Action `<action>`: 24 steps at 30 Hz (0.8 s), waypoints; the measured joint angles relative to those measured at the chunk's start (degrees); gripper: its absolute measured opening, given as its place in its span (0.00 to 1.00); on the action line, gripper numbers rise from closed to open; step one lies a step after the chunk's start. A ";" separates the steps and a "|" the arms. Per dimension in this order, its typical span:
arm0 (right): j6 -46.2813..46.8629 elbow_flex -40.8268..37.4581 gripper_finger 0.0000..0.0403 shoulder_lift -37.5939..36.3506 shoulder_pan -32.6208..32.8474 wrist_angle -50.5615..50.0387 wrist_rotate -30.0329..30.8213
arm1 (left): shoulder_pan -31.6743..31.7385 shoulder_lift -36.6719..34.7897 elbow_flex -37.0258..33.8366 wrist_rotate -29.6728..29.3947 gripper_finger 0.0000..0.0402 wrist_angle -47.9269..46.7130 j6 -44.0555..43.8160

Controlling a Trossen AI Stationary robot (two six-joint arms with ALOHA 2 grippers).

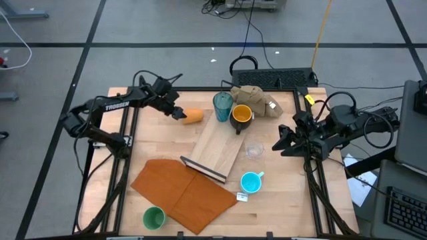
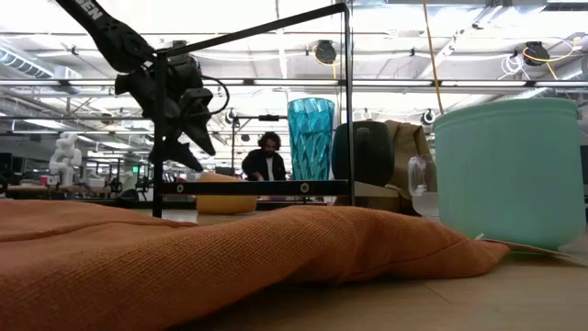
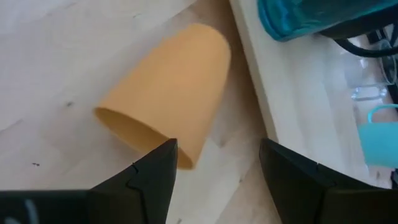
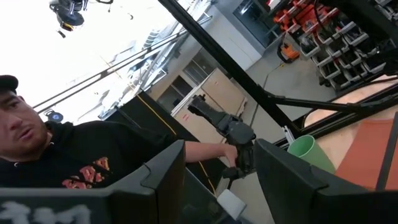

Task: Stack small to large cups/mugs on shelf
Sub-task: Put the orange cup on the table

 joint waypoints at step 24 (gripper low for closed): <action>-0.20 0.00 0.45 0.00 0.96 -0.04 0.00 | -4.02 3.76 -3.50 -6.55 0.14 7.83 -2.93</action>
